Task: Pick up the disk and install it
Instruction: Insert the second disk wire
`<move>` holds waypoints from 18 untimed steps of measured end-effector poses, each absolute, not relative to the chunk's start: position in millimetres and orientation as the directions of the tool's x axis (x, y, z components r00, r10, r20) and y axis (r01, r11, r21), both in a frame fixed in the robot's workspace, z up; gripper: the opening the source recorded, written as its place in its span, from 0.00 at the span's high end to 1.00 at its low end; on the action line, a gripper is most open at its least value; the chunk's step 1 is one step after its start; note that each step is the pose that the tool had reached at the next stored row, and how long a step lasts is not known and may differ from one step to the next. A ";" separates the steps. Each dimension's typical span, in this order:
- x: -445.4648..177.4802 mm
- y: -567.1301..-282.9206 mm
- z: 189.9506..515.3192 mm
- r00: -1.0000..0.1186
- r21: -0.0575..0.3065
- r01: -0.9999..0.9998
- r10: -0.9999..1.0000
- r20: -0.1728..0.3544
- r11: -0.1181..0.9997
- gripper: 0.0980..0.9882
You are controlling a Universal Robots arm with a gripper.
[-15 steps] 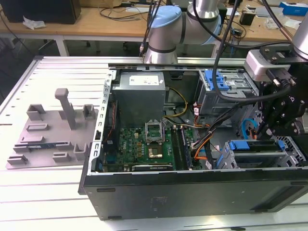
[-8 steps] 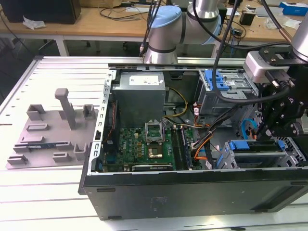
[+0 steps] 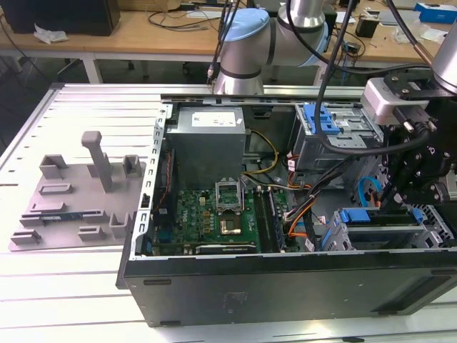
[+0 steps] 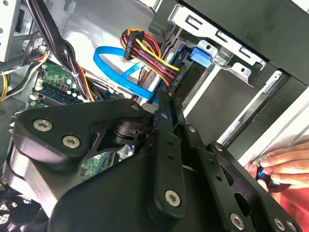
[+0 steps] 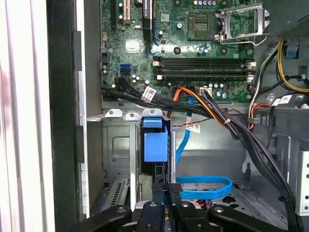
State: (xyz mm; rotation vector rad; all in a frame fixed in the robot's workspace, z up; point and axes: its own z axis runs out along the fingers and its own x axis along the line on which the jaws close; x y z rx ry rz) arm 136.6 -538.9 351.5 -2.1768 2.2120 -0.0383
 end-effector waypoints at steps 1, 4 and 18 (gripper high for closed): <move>136.9 -538.9 351.2 -0.016 -0.044 -0.999 -1.000 -0.010 0.016 0.93; 137.3 -538.8 349.8 -0.016 -0.044 -0.999 -1.000 -0.010 0.016 0.93; 137.6 -538.9 343.8 -0.016 -0.044 -0.999 -1.000 -0.010 0.016 0.93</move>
